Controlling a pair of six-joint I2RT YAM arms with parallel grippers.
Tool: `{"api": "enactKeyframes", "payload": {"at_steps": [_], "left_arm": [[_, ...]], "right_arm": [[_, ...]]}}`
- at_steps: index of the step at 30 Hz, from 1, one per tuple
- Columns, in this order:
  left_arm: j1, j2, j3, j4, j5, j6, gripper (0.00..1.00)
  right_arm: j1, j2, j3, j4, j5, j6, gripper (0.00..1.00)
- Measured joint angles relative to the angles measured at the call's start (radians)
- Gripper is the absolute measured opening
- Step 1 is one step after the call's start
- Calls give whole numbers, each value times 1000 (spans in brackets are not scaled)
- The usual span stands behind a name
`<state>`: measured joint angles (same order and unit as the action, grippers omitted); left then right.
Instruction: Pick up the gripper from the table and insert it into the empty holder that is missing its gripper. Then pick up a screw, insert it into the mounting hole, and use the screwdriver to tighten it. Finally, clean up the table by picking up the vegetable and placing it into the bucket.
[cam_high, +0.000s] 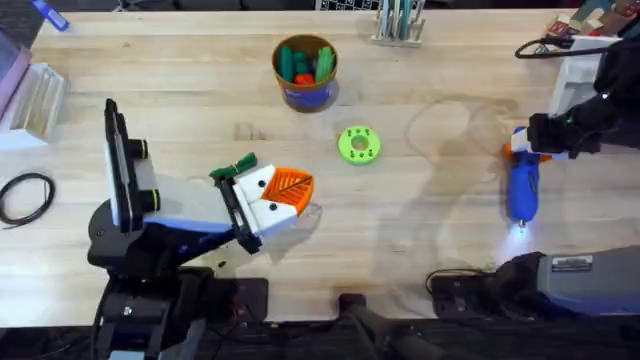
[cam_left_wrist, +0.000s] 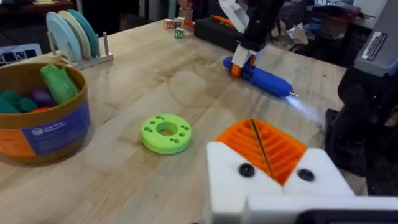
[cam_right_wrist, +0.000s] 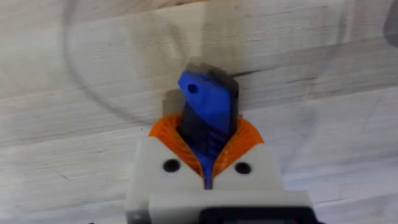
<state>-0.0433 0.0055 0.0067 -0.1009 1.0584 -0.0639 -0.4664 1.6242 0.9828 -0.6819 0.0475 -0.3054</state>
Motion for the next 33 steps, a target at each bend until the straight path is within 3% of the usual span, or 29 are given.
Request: {"api": "enactKeyframes", "payload": {"at_steps": [3, 4, 8, 17, 20, 27, 33], "left_arm": [[0, 0, 0, 0, 0, 0, 4], [0, 0, 0, 0, 0, 0, 4], [0, 0, 0, 0, 0, 0, 4], [0, 0, 0, 0, 0, 0, 4], [0, 0, 0, 0, 0, 0, 4], [0, 0, 0, 0, 0, 0, 4], [0, 0, 0, 0, 0, 0, 4]], "right_arm": [[0, -52, -5, 5, 0, -1, 22], [1, -147, -5, 10, -35, -1, 22], [24, -253, -5, 25, -119, -1, 22], [160, -540, -5, 118, -231, 57, 22], [210, -628, -24, 221, -299, 121, 22], [450, -759, -138, 629, -389, 317, 22], [735, -735, -208, 954, -413, 420, 22]]}}
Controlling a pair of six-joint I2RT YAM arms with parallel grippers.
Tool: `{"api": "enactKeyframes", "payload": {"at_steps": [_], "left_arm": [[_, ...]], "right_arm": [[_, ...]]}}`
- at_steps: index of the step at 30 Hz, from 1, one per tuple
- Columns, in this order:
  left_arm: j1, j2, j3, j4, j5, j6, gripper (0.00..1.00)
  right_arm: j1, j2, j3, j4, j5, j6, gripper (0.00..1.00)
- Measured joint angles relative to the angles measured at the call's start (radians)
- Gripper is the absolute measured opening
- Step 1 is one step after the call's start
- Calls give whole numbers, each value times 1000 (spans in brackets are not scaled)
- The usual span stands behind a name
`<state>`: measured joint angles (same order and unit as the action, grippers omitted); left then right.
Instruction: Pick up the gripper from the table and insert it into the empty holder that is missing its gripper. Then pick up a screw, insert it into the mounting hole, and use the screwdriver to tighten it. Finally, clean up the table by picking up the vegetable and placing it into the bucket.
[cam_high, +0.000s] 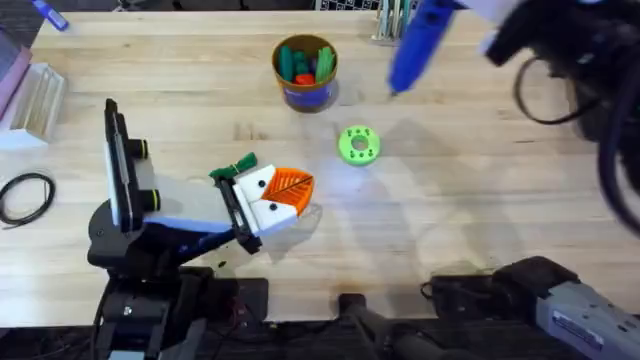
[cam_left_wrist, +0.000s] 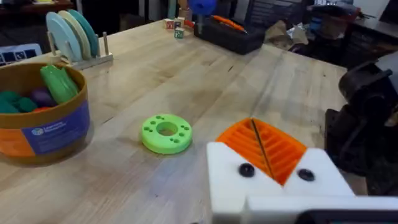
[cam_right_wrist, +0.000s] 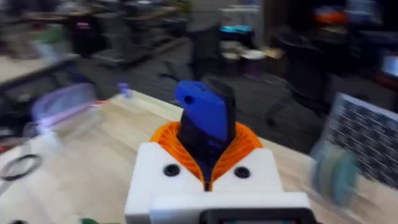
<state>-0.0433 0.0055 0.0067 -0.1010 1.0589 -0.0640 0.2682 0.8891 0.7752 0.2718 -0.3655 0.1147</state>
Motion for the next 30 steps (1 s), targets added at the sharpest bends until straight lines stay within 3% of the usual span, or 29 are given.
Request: {"api": "enactKeyframes", "payload": {"at_steps": [8, 15, 21, 30], "left_arm": [[0, 0, 0, 0, 0, 0, 4], [0, 0, 0, 0, 0, 0, 4], [0, 0, 0, 0, 0, 0, 4], [0, 0, 0, 0, 0, 0, 4]], "right_arm": [[290, 91, -2, 246, -18, 37, 22], [452, 161, -2, 369, -22, 44, 22], [530, 200, -2, 372, -22, 46, 22], [565, 228, -2, 377, -25, 46, 22]]}}
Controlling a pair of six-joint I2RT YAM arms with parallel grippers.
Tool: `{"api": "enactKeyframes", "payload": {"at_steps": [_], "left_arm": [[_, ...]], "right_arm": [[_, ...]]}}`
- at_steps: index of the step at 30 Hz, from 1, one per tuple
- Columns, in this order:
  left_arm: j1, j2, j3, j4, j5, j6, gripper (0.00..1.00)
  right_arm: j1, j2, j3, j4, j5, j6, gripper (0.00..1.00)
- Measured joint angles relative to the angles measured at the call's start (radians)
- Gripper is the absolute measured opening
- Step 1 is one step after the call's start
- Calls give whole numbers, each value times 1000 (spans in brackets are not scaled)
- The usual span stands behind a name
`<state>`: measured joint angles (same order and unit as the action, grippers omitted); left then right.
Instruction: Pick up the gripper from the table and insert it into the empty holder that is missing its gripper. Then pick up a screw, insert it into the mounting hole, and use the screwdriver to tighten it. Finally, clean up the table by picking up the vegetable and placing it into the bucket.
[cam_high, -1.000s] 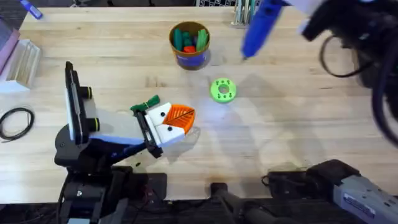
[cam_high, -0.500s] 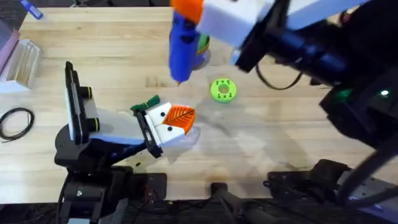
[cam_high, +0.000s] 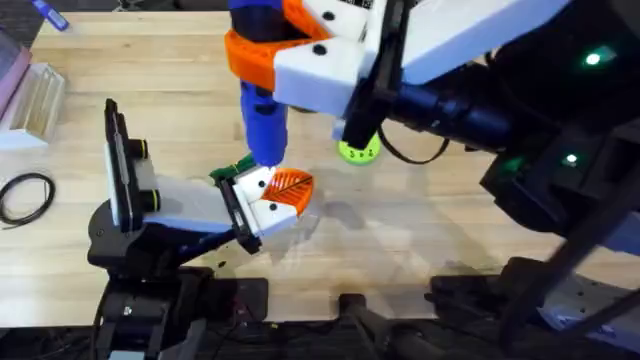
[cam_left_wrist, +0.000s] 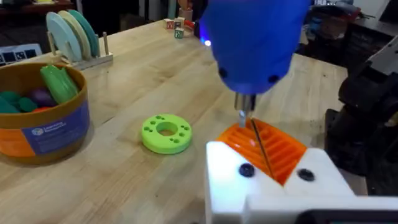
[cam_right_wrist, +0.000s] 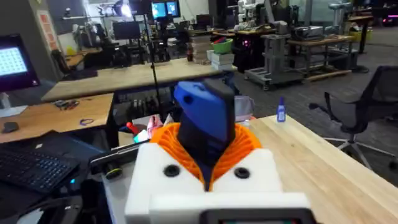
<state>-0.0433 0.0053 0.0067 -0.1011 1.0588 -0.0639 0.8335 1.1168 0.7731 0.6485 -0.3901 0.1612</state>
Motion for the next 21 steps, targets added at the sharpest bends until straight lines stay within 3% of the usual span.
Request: {"api": "enactKeyframes", "payload": {"at_steps": [21], "left_arm": [[0, 0, 0, 0, 0, 0, 4]], "right_arm": [[31, 14, 0, 3, 0, 0, 22]]}}
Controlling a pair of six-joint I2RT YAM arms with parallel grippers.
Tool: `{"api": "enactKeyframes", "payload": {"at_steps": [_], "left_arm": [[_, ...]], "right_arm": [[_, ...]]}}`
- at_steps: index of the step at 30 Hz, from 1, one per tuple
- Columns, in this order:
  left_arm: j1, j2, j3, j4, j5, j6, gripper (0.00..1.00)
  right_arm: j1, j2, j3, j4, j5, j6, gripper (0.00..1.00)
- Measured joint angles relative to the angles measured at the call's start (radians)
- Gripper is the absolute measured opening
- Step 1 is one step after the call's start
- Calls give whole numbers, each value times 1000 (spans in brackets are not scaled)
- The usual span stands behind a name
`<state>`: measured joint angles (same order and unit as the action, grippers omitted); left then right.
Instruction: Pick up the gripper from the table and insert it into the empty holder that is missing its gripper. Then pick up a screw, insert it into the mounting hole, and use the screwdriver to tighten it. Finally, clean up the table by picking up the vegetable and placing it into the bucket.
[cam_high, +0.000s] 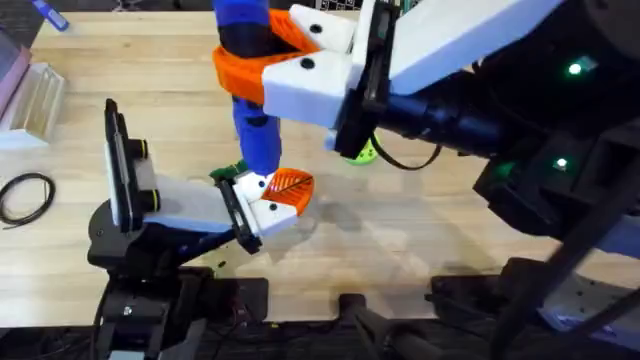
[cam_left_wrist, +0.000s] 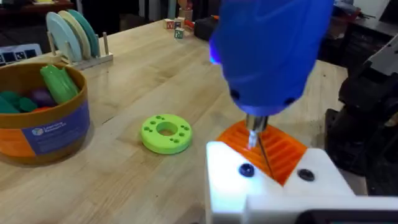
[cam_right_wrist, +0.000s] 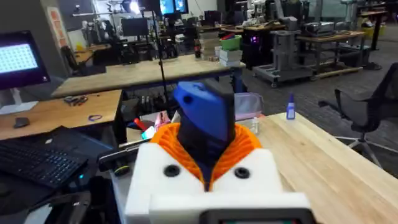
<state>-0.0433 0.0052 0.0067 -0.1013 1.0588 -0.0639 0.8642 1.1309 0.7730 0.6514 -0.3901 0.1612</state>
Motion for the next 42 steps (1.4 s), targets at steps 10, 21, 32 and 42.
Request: {"api": "enactKeyframes", "payload": {"at_steps": [10, 21, 32, 42], "left_arm": [[0, 0, 0, 0, 0, 0, 4], [0, 0, 0, 0, 0, 0, 4], [0, 0, 0, 0, 1, -2, 4], [0, 0, 0, 0, 3, -1, 4]], "right_arm": [[13, 19, 0, 26, 0, 8, 22], [13, 26, 0, 27, 0, 11, 22], [13, 67, 0, 37, 0, 15, 22], [13, 67, 0, 35, 0, 15, 22]]}}
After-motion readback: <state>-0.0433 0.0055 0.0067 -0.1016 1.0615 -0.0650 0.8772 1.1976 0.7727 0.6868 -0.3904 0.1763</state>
